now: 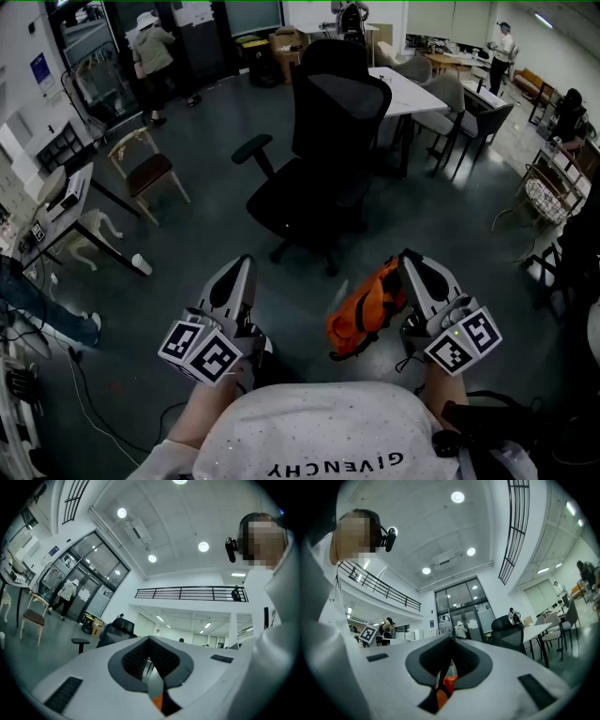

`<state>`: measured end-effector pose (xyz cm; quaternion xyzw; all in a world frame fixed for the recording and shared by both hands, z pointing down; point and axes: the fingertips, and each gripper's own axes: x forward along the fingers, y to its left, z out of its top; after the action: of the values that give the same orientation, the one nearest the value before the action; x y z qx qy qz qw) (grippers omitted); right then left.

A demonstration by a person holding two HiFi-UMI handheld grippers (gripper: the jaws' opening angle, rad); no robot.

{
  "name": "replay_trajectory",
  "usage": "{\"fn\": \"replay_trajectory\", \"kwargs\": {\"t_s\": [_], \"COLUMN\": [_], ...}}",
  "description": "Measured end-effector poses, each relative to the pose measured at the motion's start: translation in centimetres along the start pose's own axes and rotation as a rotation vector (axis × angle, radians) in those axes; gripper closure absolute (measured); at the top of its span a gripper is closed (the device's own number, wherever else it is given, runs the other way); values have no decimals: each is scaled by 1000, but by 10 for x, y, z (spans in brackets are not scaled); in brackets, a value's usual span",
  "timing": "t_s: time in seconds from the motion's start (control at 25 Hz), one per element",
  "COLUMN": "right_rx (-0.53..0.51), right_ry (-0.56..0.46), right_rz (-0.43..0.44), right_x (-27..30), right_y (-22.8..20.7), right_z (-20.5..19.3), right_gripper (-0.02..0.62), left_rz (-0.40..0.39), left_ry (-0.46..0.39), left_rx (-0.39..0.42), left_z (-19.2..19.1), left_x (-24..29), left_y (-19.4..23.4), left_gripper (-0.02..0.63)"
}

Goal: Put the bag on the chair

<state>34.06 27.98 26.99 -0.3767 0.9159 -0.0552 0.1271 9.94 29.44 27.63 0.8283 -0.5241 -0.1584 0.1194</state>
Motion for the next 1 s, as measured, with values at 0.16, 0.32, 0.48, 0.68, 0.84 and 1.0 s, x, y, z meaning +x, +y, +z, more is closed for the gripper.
{"fn": "replay_trajectory", "kwargs": {"t_s": [0.16, 0.32, 0.48, 0.68, 0.84, 1.0], "right_rx": [27, 42, 46, 56, 64, 78], "right_ry": [4, -7, -35, -53, -55, -42], "right_rz": [12, 23, 36, 43, 43, 35], "right_x": [-3, -3, -2, 10, 29, 53], "right_y": [7, 16, 23, 23, 18, 2], "right_z": [-7, -9, -6, -6, -8, -15], "right_gripper": [581, 581, 580, 578, 580, 580], "left_rz": [-6, -4, -1, -7, 25, 62], "left_ry": [2, -4, -20, -14, -1, 10], "left_rx": [-10, -8, -19, -5, 16, -14], "left_z": [-3, 0, 4, 0, -2, -7], "left_x": [-8, -15, -19, -18, -10, 4], "left_y": [-5, -1, 6, 13, 30, 54], "left_gripper": [604, 604, 604, 604, 604, 604]}}
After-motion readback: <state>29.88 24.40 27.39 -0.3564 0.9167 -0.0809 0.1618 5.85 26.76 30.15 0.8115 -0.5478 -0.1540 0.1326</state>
